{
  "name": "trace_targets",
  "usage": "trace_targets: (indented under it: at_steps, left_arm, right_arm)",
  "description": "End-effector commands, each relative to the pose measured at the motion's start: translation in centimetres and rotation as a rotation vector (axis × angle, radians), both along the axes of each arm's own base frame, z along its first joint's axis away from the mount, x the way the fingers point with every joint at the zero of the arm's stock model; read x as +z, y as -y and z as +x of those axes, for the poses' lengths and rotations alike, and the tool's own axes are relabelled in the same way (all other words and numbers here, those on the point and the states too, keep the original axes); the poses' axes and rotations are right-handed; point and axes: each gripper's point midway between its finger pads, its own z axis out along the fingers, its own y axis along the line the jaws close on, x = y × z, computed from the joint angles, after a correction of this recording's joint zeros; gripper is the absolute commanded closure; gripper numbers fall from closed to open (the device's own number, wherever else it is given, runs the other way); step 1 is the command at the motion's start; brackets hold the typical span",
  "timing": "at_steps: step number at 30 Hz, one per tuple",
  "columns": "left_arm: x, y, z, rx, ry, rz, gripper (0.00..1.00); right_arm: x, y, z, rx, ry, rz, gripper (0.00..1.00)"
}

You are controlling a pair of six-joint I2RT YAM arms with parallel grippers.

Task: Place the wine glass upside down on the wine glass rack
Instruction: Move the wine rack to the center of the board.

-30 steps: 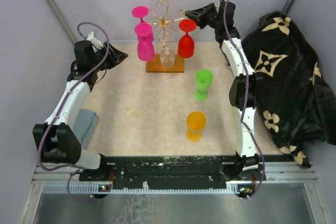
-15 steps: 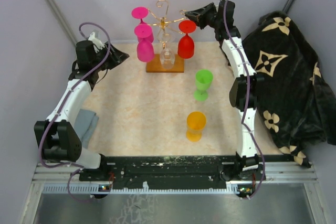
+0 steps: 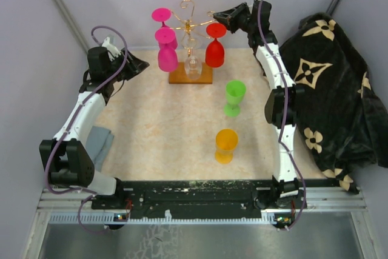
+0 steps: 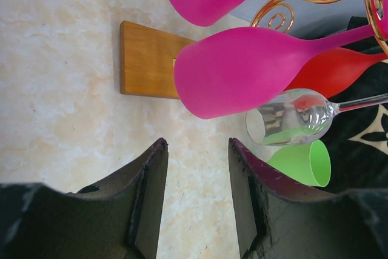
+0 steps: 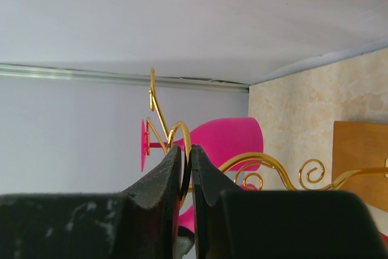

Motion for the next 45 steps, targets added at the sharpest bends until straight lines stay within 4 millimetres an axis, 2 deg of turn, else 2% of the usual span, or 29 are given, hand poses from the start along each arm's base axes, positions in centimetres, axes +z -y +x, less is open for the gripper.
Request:
trace_targets:
  at_steps: [1, 3, 9, 14, 27, 31, 39, 45]
  left_arm:
    - [2.2, 0.3, 0.3, -0.007, 0.055, -0.003, 0.49]
    - [2.1, 0.2, 0.3, -0.005, 0.052, -0.003, 0.49]
    - [2.1, 0.2, 0.3, -0.006, 0.052, 0.000, 0.49]
    - [2.1, 0.0, 0.4, 0.000, 0.054, 0.010, 0.49]
    - [2.4, -0.1, 0.5, 0.002, 0.071, 0.030, 0.48]
    - [2.4, -0.5, 0.4, 0.011, 0.086, 0.060, 0.47]
    - [2.2, -0.9, 0.0, 0.024, 0.091, 0.074, 0.47]
    - [1.8, -1.1, -0.3, 0.037, 0.081, 0.066, 0.46]
  right_arm:
    - [2.0, -0.4, 0.0, 0.024, 0.115, 0.021, 0.85]
    - [2.0, -0.1, 0.1, 0.020, 0.118, 0.028, 0.82]
    - [2.1, 0.5, 0.4, 0.008, 0.125, 0.041, 0.81]
    - [2.1, 1.3, 0.6, -0.006, 0.127, 0.056, 0.73]
    - [2.8, 3.4, 0.6, -0.038, 0.157, 0.044, 0.71]
    - [3.4, 4.3, 0.5, -0.054, 0.176, 0.021, 0.69]
    - [3.2, 7.1, 0.4, -0.099, 0.178, -0.021, 0.68]
    - [3.2, 8.5, 0.0, -0.119, 0.187, -0.057, 0.67]
